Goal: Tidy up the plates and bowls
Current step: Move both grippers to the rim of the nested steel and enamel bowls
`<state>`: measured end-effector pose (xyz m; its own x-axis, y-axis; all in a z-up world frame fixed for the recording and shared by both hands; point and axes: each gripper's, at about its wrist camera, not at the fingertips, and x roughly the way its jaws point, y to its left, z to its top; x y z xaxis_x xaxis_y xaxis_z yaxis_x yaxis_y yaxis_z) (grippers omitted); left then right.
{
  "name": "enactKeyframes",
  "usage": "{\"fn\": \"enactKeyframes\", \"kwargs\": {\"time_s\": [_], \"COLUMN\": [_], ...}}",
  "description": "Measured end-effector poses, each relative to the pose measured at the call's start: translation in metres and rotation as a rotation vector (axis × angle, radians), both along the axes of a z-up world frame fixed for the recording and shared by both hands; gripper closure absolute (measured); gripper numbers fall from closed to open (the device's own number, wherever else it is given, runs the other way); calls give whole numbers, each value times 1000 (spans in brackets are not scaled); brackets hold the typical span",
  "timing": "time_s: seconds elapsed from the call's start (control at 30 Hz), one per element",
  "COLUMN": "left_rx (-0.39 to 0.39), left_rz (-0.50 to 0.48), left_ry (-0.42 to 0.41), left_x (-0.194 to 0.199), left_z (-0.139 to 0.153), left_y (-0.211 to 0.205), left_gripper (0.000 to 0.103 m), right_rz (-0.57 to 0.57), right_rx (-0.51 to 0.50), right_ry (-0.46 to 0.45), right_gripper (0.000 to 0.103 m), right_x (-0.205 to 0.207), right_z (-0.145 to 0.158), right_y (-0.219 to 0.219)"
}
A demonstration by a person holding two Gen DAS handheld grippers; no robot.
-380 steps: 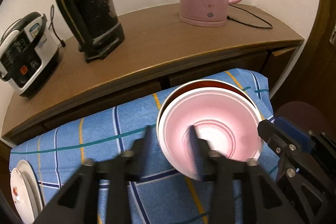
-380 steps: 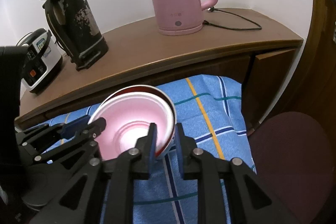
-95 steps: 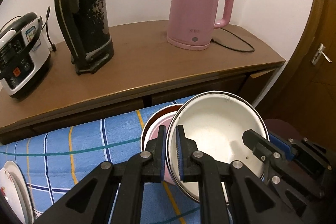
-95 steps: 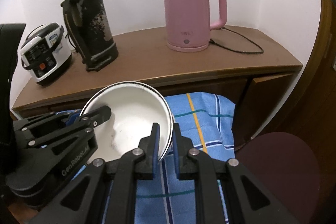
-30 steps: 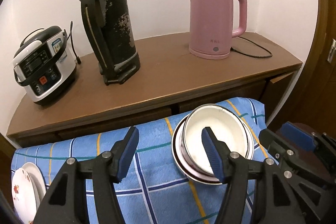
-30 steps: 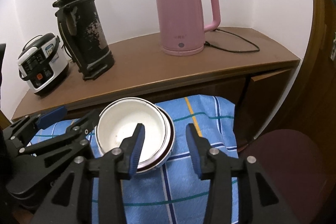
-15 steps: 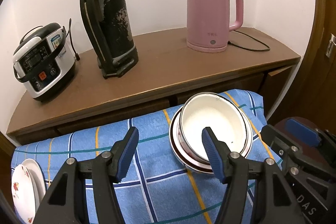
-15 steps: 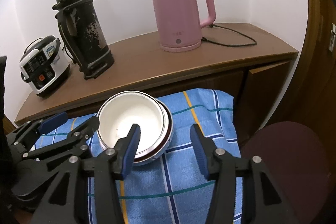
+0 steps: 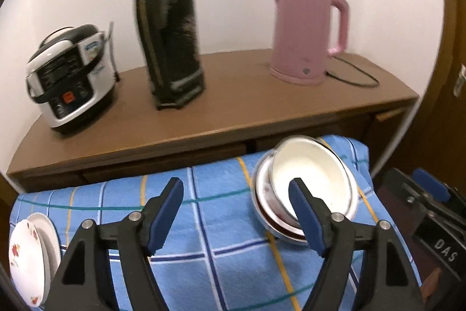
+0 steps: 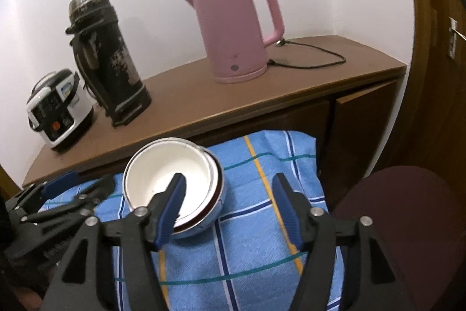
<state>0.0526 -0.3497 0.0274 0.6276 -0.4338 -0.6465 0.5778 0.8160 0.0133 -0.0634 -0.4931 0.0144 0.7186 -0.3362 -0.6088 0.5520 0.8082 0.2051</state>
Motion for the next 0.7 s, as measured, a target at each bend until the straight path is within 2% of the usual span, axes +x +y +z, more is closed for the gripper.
{"fn": "enactKeyframes", "kwargs": {"time_s": [0.03,0.13,0.3,0.43,0.7], "left_rx": [-3,-17,-29,-54,2], "left_rz": [9,34,4,34,44], "left_ry": [-3,23,48,61,105], "left_x": [3,13,23,36,56], "left_z": [0,-5,-14,-16,-39], "left_y": [2,3,-11,-14,-30], "left_gripper": [26,26,26,26,26], "right_rz": [-17,-28,-29,-36,-21], "right_rx": [-8,-13,33,88,110], "right_ry": [-13,-56,-45,-48,-4], "right_gripper": [26,20,20,20,20], "right_x": [-2,-3,12,19,35], "right_z": [0,-2,-15,-28,-43], "right_y": [-1,-4,-7,-13,-16]}}
